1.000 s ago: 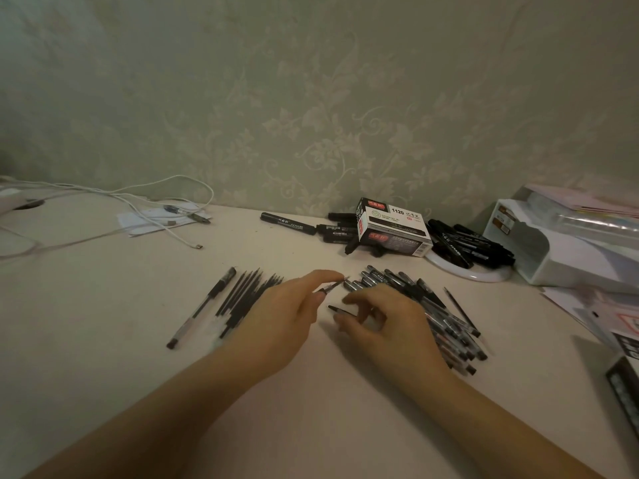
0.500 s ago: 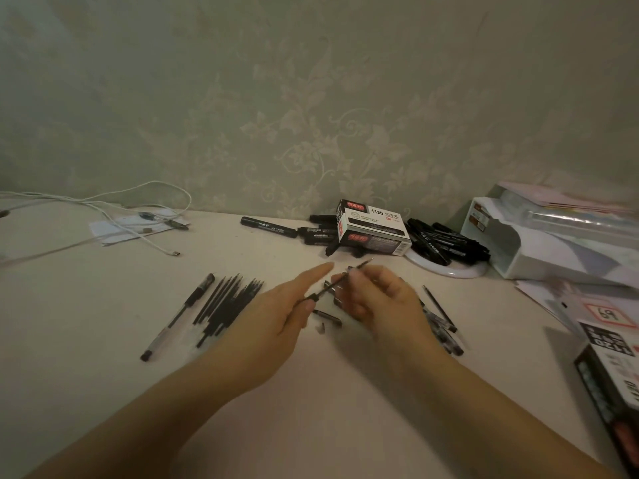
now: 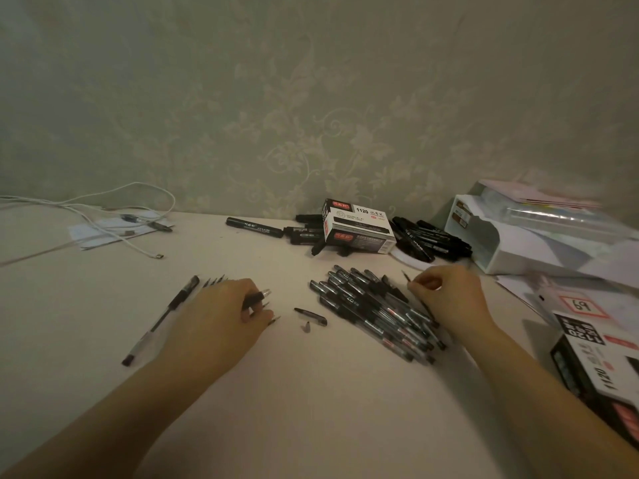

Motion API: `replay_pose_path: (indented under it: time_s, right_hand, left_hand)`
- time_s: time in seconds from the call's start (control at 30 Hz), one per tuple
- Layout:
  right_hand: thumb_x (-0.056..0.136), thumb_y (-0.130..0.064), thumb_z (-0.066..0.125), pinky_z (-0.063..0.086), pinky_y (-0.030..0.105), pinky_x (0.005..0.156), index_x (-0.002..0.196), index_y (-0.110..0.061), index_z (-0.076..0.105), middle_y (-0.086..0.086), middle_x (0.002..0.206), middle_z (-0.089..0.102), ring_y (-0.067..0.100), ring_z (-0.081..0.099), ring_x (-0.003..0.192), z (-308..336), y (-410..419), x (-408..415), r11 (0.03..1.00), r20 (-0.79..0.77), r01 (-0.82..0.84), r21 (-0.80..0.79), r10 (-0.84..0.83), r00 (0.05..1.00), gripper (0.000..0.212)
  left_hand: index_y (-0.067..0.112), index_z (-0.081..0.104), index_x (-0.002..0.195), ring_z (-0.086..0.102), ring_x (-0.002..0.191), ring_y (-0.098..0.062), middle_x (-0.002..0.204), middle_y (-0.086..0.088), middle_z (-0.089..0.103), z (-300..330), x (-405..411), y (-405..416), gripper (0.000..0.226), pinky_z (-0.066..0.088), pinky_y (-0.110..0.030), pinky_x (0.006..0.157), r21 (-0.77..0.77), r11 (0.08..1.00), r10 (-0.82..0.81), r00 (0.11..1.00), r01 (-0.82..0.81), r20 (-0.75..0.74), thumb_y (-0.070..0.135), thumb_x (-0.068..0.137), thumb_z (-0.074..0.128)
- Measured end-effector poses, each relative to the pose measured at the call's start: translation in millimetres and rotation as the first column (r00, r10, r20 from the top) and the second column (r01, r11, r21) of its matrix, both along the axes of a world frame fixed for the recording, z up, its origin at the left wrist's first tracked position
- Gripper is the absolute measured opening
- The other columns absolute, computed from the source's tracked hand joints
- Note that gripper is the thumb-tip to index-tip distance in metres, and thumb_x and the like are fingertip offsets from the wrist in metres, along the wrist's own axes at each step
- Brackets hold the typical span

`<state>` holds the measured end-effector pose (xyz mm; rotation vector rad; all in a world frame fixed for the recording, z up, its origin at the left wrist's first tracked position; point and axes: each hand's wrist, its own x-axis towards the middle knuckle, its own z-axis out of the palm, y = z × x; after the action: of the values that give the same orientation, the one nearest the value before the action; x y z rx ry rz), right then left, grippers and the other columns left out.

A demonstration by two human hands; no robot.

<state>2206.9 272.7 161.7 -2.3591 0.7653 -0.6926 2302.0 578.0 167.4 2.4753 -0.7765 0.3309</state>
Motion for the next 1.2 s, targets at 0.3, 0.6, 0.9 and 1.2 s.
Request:
replay_pose_path:
  time_s: [0.3, 0.6, 0.9, 1.2]
  right_hand:
    - [0.084, -0.018, 0.076, 0.038, 0.012, 0.060, 0.085, -0.019, 0.074, -0.005, 0.080, 0.069, 0.000, 0.060, 0.072, -5.9, 2.4, 2.8, 0.997, -0.067, -0.031, -0.068, 0.026, 0.997, 0.003]
    - [0.087, -0.014, 0.071, 0.044, 0.009, 0.062, 0.089, -0.024, 0.072, -0.017, 0.080, 0.065, -0.003, 0.060, 0.076, 15.7, 59.4, 1.7, 0.950, 0.277, -0.180, -0.254, 0.250, 0.928, 0.011]
    - [0.092, -0.020, 0.067, 0.049, 0.021, 0.068, 0.096, -0.020, 0.073, -0.013, 0.086, 0.063, 0.001, 0.053, 0.075, -4.9, 116.1, 0.4, 0.803, 0.123, -0.418, -0.424, 0.508, 0.853, 0.008]
    - [0.090, -0.019, 0.069, 0.049, 0.021, 0.065, 0.091, -0.021, 0.074, -0.018, 0.080, 0.060, 0.001, 0.056, 0.071, -8.3, 121.6, 1.8, 0.815, 0.120, -0.459, -0.353, 0.526, 0.842, 0.006]
  left_hand:
    - [0.019, 0.060, 0.076, 0.051, 0.057, -0.006, 0.063, 0.005, 0.056, -0.1, 8.4, 9.8, 0.016, 0.031, -0.019, 0.048, 0.034, 0.990, 0.138, 0.990, -0.137, -0.036, 0.029, 0.089, 0.058]
    - [0.027, 0.056, 0.074, 0.051, 0.063, -0.001, 0.069, 0.009, 0.057, 2.8, 7.3, 12.7, 0.022, 0.030, -0.018, 0.050, 0.102, 0.993, 0.073, 0.995, -0.065, -0.072, 0.046, 0.079, 0.067]
    - [0.028, 0.057, 0.081, 0.052, 0.066, -0.003, 0.071, 0.009, 0.056, 6.0, 0.4, 8.1, 0.016, 0.029, -0.016, 0.050, 0.181, 0.984, 0.016, 0.999, -0.008, -0.047, 0.042, 0.087, 0.060]
    - [0.018, 0.059, 0.096, 0.046, 0.072, -0.011, 0.082, 0.006, 0.047, 8.6, 5.9, 1.2, 0.020, 0.026, -0.021, 0.047, 0.289, 0.944, 0.123, 0.982, -0.160, 0.142, 0.031, 0.097, 0.044]
